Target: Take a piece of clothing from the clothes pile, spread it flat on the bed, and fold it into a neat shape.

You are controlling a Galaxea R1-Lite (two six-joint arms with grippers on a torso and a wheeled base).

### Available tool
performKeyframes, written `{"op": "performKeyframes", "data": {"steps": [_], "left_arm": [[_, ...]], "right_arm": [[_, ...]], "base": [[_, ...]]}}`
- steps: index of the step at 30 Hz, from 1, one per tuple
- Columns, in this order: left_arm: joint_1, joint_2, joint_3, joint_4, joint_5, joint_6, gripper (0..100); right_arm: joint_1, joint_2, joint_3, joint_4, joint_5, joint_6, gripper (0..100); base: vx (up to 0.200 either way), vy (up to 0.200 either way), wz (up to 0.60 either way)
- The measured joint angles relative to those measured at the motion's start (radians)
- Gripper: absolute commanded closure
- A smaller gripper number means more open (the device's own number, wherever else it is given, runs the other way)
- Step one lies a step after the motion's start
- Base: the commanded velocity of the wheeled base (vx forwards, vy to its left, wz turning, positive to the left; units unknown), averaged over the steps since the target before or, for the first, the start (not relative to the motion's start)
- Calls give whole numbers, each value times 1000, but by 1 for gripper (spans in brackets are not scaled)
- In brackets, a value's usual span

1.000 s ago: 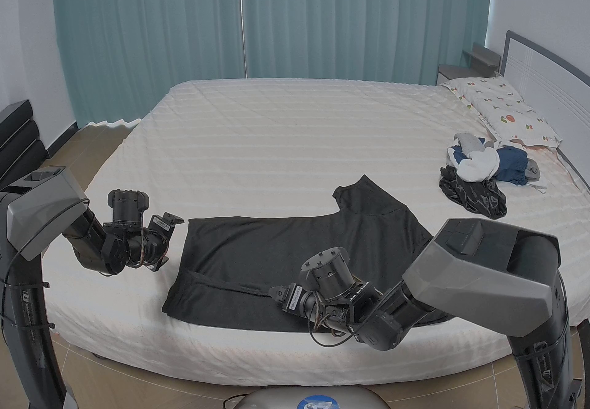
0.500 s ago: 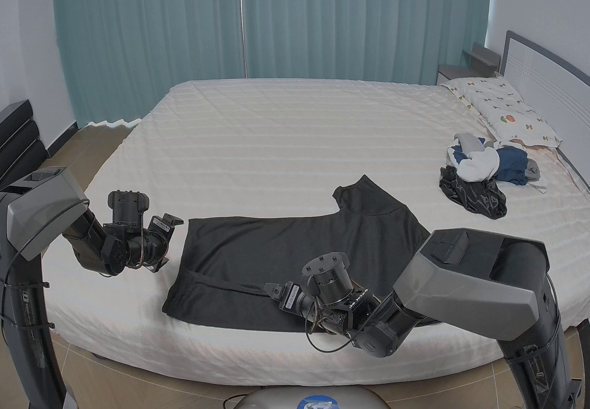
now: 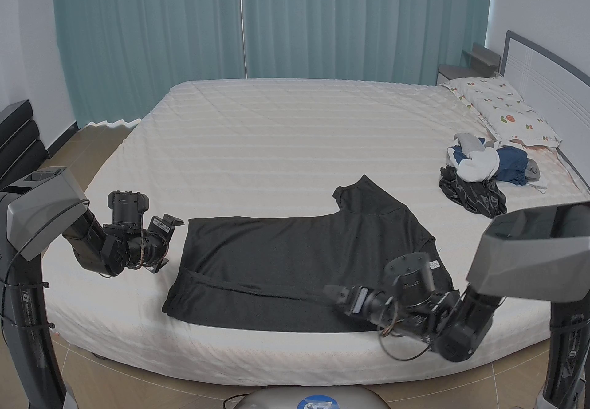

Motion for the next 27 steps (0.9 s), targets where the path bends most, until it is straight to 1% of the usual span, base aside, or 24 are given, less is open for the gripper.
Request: {"op": "performKeyframes", "data": {"steps": [5, 8, 11, 14, 16, 19, 23, 27], "left_arm": [[0, -1, 1, 0, 0, 0, 0], [0, -2, 2, 1, 0, 0, 0], [-1, -2, 2, 1, 0, 0, 0], [-2, -3, 3, 2, -1, 2, 0], [-2, -3, 3, 7, -1, 7, 0], [-3, -4, 3, 12, -1, 13, 0], [-3, -4, 3, 14, -2, 17, 0], [-5, -4, 4, 15, -1, 19, 0]], "right_arm": [[-174, -79, 100, -44, 81, -39, 0], [-274, -104, 124, -54, 131, -58, 0], [-355, -113, 139, -61, 194, -82, 0], [-416, -108, 150, -65, 250, -128, 0], [-457, -95, 160, -70, 270, -162, 0], [-507, -71, 173, -77, 314, -188, 0], [-556, -33, 186, -86, 391, -227, 0], [-584, 2, 190, -93, 431, -271, 0]], "base": [[0, 0, 0], [0, 0, 0], [0, 0, 0], [0, 0, 0], [0, 0, 0], [0, 0, 0], [0, 0, 0], [0, 0, 0]]}}
